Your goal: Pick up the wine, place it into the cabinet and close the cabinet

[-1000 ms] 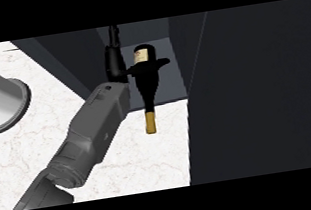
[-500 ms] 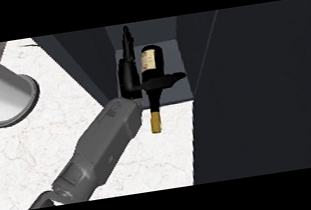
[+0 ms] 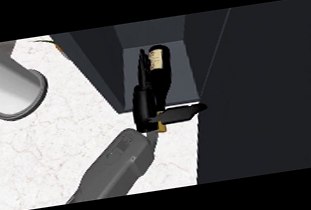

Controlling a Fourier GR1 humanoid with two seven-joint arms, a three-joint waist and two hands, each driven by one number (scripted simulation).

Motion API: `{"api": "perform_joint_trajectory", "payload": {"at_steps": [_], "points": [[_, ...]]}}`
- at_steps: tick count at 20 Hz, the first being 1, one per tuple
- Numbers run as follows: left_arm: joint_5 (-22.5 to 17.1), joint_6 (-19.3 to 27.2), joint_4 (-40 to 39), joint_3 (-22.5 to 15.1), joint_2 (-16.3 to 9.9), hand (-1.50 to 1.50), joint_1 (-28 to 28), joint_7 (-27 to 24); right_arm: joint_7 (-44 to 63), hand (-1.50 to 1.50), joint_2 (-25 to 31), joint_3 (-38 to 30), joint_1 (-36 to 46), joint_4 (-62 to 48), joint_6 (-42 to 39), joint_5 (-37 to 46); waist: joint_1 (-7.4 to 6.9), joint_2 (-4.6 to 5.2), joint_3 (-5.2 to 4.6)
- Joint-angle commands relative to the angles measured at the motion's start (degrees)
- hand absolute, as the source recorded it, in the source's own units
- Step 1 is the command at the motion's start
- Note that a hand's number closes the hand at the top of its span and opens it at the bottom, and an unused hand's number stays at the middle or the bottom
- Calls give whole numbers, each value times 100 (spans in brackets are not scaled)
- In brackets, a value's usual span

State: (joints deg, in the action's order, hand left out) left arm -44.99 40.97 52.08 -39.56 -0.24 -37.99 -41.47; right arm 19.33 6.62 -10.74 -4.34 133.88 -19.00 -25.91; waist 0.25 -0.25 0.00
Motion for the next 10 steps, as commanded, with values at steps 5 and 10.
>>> {"api": "perform_joint_trajectory", "payload": {"at_steps": [5,10], "points": [[519,192,2197,-474,-551,-150,1298,403,2,-150,-73,-114,-417,445,87,91,-41,-4,2],[802,263,3208,-902,-1067,-150,2642,213,81,-150,294,-570,-396,480,-73,-453,-40,-5,1]]}}
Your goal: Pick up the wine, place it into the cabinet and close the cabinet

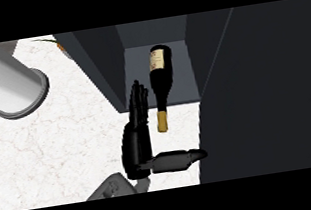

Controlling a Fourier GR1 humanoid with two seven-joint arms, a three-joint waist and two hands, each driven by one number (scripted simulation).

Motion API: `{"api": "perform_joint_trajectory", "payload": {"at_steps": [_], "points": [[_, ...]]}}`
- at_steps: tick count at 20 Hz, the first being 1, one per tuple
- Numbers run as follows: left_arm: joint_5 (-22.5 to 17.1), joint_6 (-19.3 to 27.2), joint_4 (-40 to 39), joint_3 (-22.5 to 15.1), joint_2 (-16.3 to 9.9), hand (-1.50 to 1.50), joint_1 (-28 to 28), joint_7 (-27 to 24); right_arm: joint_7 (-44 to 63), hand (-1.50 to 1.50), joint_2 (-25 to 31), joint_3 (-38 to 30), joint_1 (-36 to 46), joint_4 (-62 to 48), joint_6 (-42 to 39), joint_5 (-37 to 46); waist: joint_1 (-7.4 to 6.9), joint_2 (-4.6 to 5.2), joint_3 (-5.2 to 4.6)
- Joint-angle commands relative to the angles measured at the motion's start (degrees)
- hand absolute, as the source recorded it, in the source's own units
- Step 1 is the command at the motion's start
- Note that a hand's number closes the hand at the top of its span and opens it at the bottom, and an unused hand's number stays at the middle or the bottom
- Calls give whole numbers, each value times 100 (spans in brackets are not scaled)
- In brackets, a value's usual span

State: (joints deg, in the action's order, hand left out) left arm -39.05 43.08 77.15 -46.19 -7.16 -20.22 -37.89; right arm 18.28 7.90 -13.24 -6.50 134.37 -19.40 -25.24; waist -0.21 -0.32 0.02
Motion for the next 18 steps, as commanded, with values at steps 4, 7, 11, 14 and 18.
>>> {"api": "perform_joint_trajectory", "payload": {"at_steps": [4,7,11,14,18], "points": [[552,320,1952,-546,-1101,150,1560,153,-7,-150,207,-333,-301,171,-306,-213,-16,3,2],[376,-132,2185,-168,-1499,150,1769,332,-126,-150,282,-330,-659,315,-763,-222,29,13,0],[624,-366,2360,-416,-1964,150,2214,53,23,150,761,-140,-663,259,-1319,-20,13,9,-1],[419,-673,2831,40,-2694,150,2523,134,-305,150,932,-166,-624,-17,-1874,-291,-20,10,1],[280,-792,3005,443,-2916,150,2478,323,-150,150,835,548,-997,-155,-2266,-698,7,22,2]]}}
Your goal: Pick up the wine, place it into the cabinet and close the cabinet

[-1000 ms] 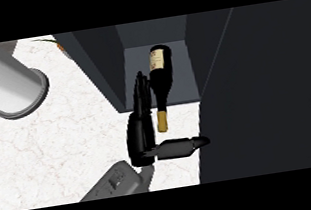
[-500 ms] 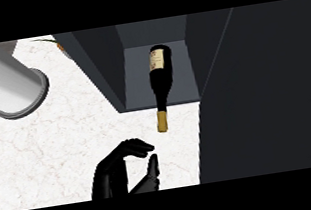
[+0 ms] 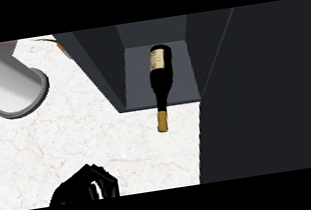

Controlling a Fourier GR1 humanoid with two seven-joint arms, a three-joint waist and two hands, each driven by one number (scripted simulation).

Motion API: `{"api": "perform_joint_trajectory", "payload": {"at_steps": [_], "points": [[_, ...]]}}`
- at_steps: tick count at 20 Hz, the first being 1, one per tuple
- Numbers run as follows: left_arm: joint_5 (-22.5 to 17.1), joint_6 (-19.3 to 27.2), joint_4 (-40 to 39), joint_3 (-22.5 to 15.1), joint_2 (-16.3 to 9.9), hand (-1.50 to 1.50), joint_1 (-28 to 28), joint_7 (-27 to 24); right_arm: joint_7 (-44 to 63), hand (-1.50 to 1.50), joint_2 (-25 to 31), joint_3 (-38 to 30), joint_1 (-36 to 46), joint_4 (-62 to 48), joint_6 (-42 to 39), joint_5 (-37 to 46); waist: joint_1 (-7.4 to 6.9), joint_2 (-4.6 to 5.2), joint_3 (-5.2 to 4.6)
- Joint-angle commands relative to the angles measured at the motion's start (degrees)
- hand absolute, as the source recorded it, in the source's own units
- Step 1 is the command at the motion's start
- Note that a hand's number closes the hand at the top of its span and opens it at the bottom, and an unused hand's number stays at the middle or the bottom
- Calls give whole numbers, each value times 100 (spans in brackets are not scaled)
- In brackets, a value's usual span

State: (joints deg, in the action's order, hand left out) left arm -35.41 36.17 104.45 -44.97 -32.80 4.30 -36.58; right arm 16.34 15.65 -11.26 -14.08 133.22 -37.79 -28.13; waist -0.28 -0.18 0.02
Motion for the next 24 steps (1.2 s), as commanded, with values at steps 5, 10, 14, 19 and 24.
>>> {"api": "perform_joint_trajectory", "payload": {"at_steps": [5,10,14,19,24], "points": [[-563,-992,569,1031,-1130,150,791,-236,341,150,160,1007,-525,342,-511,-630,-22,1,-5],[-911,-1354,427,1680,-1353,150,1048,-346,713,150,-248,2468,-758,1173,-244,101,-5,-16,-11],[-1218,-1746,365,2149,-1659,150,1283,-427,628,150,-301,3025,-283,1169,-572,692,-28,-49,-19],[-1373,-2074,135,2455,-1766,150,1537,-598,985,150,-830,4227,-143,1367,-247,1266,66,-92,-29],[-1626,-2650,-76,2765,-2021,150,1728,-638,1317,150,-1533,5262,419,829,243,2170,52,-97,-37]]}}
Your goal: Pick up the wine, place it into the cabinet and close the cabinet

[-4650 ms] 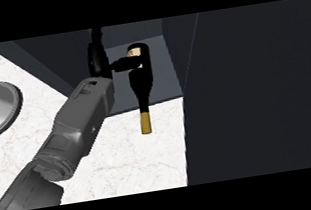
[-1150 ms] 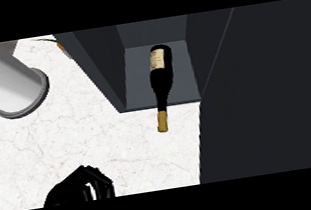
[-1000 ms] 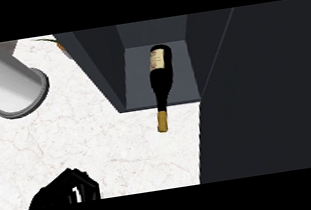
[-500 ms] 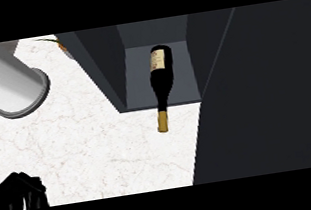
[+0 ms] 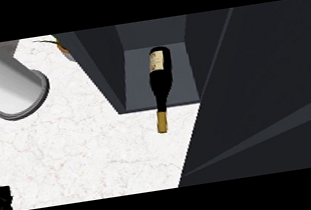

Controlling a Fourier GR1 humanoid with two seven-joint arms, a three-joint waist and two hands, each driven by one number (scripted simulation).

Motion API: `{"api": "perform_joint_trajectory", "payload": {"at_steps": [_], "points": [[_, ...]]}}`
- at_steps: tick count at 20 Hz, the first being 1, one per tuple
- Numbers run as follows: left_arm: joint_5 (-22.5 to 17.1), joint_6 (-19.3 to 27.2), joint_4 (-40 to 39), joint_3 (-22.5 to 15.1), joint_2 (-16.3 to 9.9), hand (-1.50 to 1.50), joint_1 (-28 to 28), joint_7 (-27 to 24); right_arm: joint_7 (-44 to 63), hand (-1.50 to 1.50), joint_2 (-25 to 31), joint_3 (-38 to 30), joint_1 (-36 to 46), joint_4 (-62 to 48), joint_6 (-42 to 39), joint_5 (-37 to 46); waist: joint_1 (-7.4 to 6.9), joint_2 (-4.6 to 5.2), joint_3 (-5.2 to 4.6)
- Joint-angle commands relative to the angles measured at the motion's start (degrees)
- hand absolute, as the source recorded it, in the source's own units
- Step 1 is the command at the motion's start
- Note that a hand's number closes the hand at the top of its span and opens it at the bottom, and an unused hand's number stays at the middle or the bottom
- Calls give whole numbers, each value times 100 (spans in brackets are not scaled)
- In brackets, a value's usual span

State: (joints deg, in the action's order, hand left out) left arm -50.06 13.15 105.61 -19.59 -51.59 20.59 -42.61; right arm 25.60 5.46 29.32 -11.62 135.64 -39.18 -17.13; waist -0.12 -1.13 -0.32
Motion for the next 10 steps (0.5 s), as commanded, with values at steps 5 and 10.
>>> {"api": "perform_joint_trajectory", "payload": {"at_steps": [5,10], "points": [[-387,-737,-195,462,-395,150,229,59,297,150,-525,1815,766,-10,1180,1515,-53,4,-5],[-458,-939,-343,532,-347,150,256,-14,293,150,-521,1995,1242,-332,1736,1474,-142,16,-21]]}}
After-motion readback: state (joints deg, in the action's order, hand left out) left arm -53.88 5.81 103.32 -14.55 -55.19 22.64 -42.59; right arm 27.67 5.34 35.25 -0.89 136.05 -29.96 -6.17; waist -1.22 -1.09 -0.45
